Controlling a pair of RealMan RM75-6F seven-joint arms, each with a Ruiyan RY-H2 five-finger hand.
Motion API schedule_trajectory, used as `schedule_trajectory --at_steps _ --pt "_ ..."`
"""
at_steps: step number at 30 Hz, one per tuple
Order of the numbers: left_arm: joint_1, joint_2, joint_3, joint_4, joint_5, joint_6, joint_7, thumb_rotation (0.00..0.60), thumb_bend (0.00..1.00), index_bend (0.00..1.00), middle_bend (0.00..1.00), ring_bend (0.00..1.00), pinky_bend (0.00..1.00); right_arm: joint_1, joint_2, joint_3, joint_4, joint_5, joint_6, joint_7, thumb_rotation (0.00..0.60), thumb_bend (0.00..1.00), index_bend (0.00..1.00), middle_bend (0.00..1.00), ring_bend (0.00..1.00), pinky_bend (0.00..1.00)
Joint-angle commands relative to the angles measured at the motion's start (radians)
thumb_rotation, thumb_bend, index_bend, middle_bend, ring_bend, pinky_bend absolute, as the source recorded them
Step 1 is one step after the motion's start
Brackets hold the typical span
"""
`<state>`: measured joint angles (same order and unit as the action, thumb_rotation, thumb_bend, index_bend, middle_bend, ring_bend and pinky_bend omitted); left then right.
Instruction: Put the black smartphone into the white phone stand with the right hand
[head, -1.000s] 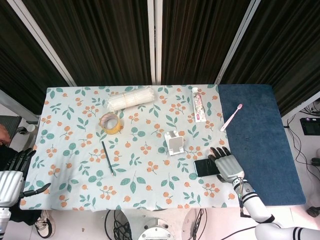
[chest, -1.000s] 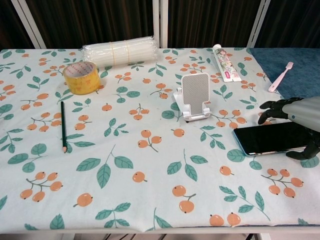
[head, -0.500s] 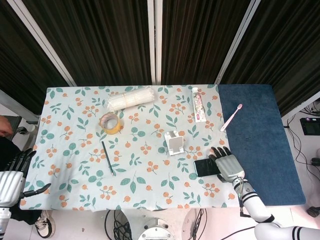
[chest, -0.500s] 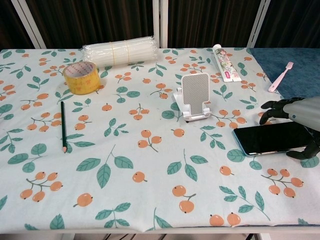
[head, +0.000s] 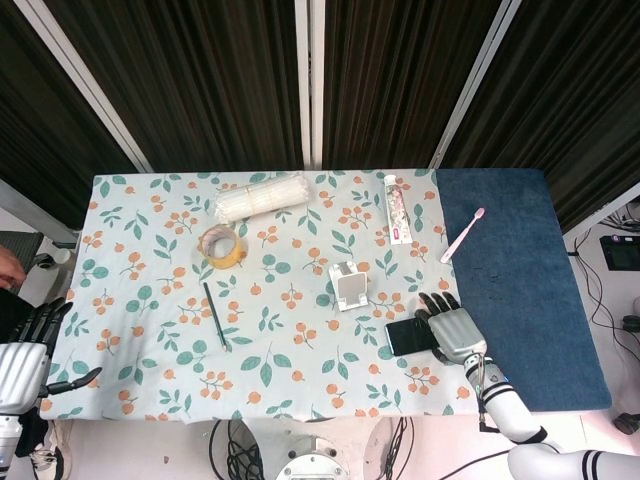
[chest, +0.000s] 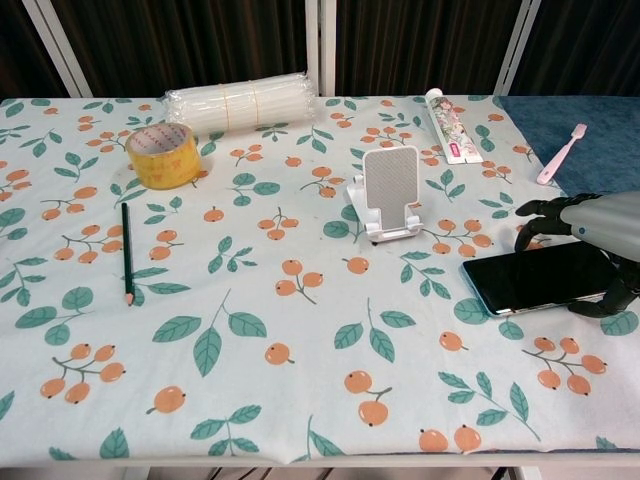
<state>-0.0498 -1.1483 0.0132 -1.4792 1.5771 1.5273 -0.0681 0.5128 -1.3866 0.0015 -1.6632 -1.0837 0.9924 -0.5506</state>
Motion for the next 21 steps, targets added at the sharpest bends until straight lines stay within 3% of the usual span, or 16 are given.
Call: schedule_trajectory --at_steps 1,4,7,21 --pt "0.0 0.001 0.0 -0.001 0.0 -0.001 0.0 0.281 0.07 0.07 0.07 0.07 0.22 -0.006 -0.002 0.001 0.009 -0.027 0.009 0.035 0.6 0.21 0.63 0.0 0.0 0.0" --pt "-0.001 0.001 0.0 -0.001 -0.001 -0.002 0.0 0.282 0.07 0.07 0.06 0.07 0.22 -0.01 -0.002 0.0 0.017 -0.05 0.011 0.071 0.6 0.22 0.66 0.01 0.0 0.0" --pt "-0.002 0.001 0.0 -0.002 -0.001 -0.004 0.0 0.284 0.07 0.07 0.06 0.07 0.22 -0.016 -0.004 0.0 0.027 -0.079 0.016 0.109 0.6 0.23 0.69 0.09 0.0 0.0" --pt "-0.005 0.002 0.002 -0.011 -0.001 -0.012 0.009 0.287 0.08 0.07 0.06 0.07 0.22 -0.031 -0.02 0.002 0.069 -0.124 0.038 0.156 0.6 0.26 0.69 0.31 0.0 0.0"
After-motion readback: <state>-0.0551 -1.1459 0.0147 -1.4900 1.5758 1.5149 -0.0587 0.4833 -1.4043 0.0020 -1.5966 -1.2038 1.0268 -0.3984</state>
